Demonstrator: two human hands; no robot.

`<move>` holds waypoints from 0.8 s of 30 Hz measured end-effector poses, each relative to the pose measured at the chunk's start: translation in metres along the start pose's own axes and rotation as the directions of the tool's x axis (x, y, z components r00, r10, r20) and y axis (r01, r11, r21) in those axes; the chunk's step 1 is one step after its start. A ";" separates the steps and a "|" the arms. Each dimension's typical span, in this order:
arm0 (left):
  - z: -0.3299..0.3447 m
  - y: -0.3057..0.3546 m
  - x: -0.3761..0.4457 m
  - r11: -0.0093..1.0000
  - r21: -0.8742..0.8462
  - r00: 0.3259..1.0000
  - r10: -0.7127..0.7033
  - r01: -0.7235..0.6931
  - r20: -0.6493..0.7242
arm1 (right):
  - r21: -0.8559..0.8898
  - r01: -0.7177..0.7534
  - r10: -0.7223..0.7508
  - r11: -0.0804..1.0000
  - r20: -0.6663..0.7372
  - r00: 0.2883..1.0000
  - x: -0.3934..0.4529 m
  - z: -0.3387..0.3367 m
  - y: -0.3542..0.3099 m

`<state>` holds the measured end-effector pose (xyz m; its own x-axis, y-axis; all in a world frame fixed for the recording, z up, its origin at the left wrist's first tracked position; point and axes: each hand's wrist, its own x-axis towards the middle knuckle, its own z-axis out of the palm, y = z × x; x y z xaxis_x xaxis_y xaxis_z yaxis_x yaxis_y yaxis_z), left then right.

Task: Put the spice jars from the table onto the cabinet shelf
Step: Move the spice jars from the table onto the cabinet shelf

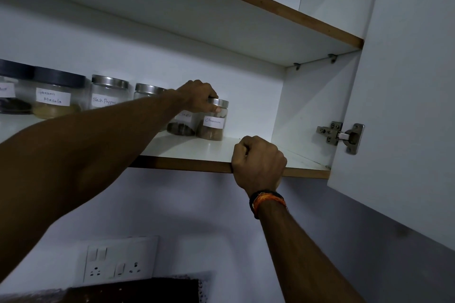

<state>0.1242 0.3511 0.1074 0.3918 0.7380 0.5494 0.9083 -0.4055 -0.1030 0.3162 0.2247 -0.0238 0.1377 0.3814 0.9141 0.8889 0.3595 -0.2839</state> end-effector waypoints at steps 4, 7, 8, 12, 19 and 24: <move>0.004 -0.004 0.001 1.000 -0.026 1.000 -0.007 0.007 0.004 | 0.002 0.000 0.000 1.000 -0.008 1.000 0.000 0.000 0.000; 0.005 -0.004 0.002 1.000 -0.006 1.000 -0.014 0.014 0.000 | 0.012 0.004 -0.004 1.000 -0.023 1.000 0.000 0.000 0.000; 0.004 -0.003 0.003 1.000 0.007 1.000 -0.016 0.016 0.004 | 0.016 0.005 -0.005 1.000 -0.028 1.000 0.000 0.000 0.000; 0.002 -0.002 0.005 0.997 0.076 1.000 -0.010 0.009 0.018 | 0.022 0.008 -0.008 1.000 -0.030 1.000 -0.001 0.001 0.000; 0.002 0.004 0.007 0.995 0.099 1.000 -0.025 0.025 0.001 | 0.040 0.012 -0.011 0.999 -0.020 1.000 0.001 0.002 0.001; 0.000 0.004 0.004 0.995 0.095 0.999 -0.040 0.039 0.007 | 0.037 0.011 -0.010 0.999 -0.038 0.999 0.000 0.003 0.002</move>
<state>0.1295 0.3525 0.1089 0.3564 0.7572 0.5474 0.9327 -0.3234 -0.1598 0.3163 0.2280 -0.0250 0.1453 0.3453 0.9272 0.8738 0.3948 -0.2840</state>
